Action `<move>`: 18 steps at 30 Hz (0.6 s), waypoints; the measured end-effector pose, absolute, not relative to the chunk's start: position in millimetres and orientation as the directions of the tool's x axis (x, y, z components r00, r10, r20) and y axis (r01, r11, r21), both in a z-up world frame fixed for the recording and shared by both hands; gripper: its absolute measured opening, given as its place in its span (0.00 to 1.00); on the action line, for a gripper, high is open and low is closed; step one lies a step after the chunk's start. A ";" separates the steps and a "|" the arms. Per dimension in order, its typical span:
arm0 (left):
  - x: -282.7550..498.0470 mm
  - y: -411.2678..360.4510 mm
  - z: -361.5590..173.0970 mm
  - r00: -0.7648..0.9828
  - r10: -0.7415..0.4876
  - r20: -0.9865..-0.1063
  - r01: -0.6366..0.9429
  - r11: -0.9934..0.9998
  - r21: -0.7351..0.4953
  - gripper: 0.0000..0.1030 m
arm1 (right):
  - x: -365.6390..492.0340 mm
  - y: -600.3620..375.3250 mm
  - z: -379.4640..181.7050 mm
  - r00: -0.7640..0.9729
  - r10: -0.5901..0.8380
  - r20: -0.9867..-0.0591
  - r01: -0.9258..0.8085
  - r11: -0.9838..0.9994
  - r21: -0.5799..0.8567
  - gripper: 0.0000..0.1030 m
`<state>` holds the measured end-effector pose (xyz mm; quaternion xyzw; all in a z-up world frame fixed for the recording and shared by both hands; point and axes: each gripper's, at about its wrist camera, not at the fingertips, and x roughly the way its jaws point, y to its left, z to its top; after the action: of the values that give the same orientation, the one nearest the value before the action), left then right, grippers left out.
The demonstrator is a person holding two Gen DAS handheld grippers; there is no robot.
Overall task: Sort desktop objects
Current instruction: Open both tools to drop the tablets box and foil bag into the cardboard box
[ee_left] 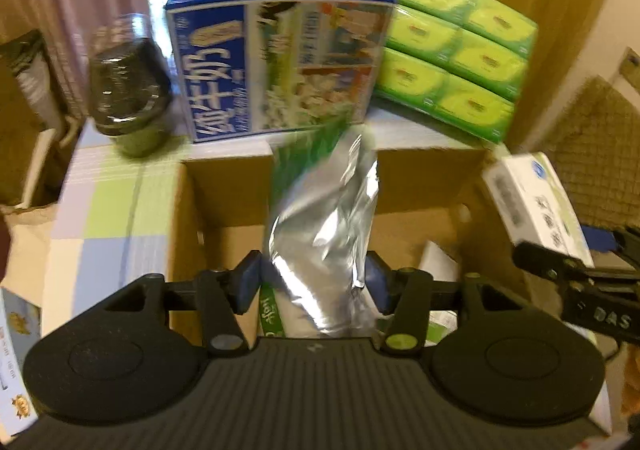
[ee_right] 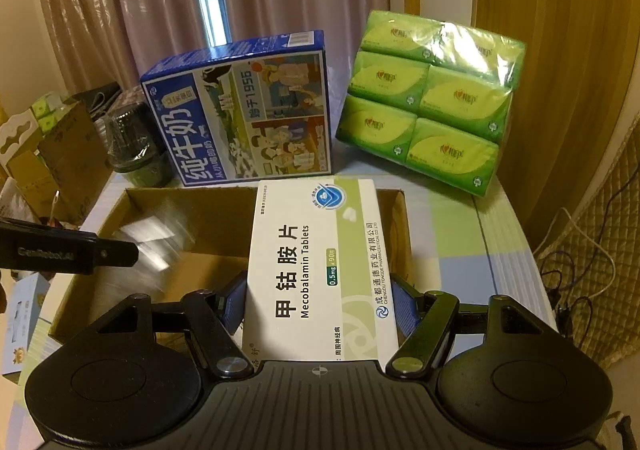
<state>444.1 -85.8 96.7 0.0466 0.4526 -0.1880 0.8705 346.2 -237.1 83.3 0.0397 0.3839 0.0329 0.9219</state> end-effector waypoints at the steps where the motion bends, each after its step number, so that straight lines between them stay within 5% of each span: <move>1: 445.1 -83.5 96.5 0.516 -0.293 -0.805 0.368 0.924 -0.100 0.48 | 346.3 -237.3 82.9 0.704 0.091 -0.705 -0.030 0.995 0.098 0.66; 18: 428.8 -67.0 99.3 0.504 -0.296 -0.811 0.390 0.916 -0.093 0.48 | 344.7 -224.4 88.0 0.706 0.111 -0.699 -0.045 0.993 0.112 0.66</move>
<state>428.8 -67.0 99.3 0.0509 0.4571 -0.1981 0.8656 344.7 -224.4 88.0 0.0432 0.3810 0.0421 0.9226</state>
